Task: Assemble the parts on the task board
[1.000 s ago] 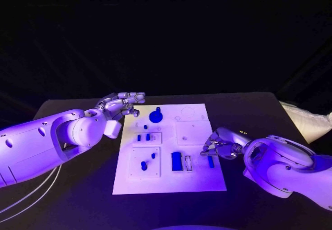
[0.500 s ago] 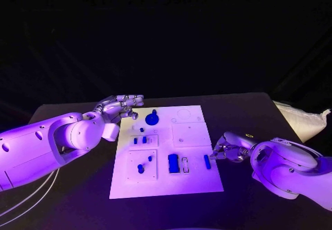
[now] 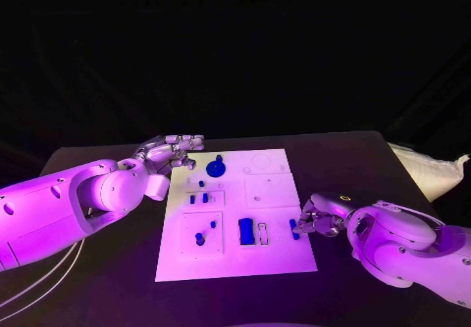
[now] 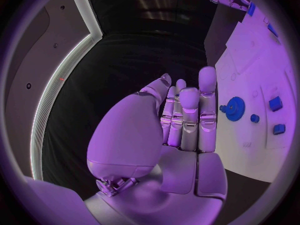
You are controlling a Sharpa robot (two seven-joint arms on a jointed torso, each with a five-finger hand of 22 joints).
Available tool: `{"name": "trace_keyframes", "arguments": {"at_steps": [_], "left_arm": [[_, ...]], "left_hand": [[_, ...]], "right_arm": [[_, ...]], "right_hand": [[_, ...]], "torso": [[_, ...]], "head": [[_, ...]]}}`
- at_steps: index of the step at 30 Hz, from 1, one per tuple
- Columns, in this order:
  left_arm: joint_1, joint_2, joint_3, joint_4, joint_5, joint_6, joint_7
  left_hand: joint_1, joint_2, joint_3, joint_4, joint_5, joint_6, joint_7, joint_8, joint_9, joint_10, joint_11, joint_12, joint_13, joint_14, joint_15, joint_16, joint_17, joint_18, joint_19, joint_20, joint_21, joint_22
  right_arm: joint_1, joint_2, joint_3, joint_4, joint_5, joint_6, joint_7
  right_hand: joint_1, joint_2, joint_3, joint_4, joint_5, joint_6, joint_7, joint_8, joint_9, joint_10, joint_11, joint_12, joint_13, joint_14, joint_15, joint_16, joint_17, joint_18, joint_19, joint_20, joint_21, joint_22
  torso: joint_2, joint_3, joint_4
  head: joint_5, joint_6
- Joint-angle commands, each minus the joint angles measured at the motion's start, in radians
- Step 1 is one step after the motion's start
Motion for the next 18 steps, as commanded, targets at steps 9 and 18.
{"name": "trace_keyframes", "arguments": {"at_steps": [9,18], "left_arm": [[0.0,-0.002,0.0,0.001,-0.002,0.018,0.003],[0.0,-0.004,0.0,0.001,-0.002,0.018,0.002]], "left_hand": [[0.003,0.001,-0.005,-0.003,-0.001,-0.005,0.004,0.001,-0.002,-0.008,-0.001,0.003,0.001,-0.005,0.0,-0.001,-0.001,0.008,-0.005,0.004,-0.004,-0.001],[0.003,0.001,-0.005,-0.003,-0.001,-0.005,0.004,0.001,-0.002,-0.008,-0.001,0.003,0.001,-0.005,0.0,-0.001,-0.001,0.008,-0.005,0.004,-0.004,-0.001]], "right_arm": [[-0.012,0.033,0.0,-0.012,-0.093,0.029,-0.02],[-0.023,0.068,0.0,-0.04,-0.24,0.104,-0.031]], "right_hand": [[-0.005,-0.011,-0.001,0.003,-0.002,0.008,0.001,-0.006,0.001,0.001,0.0,-0.004,-0.001,0.057,0.0,0.0,0.0,-0.006,0.002,0.0,0.001,-0.005],[0.051,-0.022,0.016,-0.031,-0.08,0.008,0.003,-0.014,0.002,-0.011,0.001,-0.021,-0.007,0.054,0.0,-0.009,-0.01,-0.004,-0.005,0.0,-0.004,-0.014]], "torso": [[-0.001,-0.0008,0.0004],[0.0,-0.0009,0.0005]], "head": [[0.004,-0.004],[0.007,-0.006]]}}
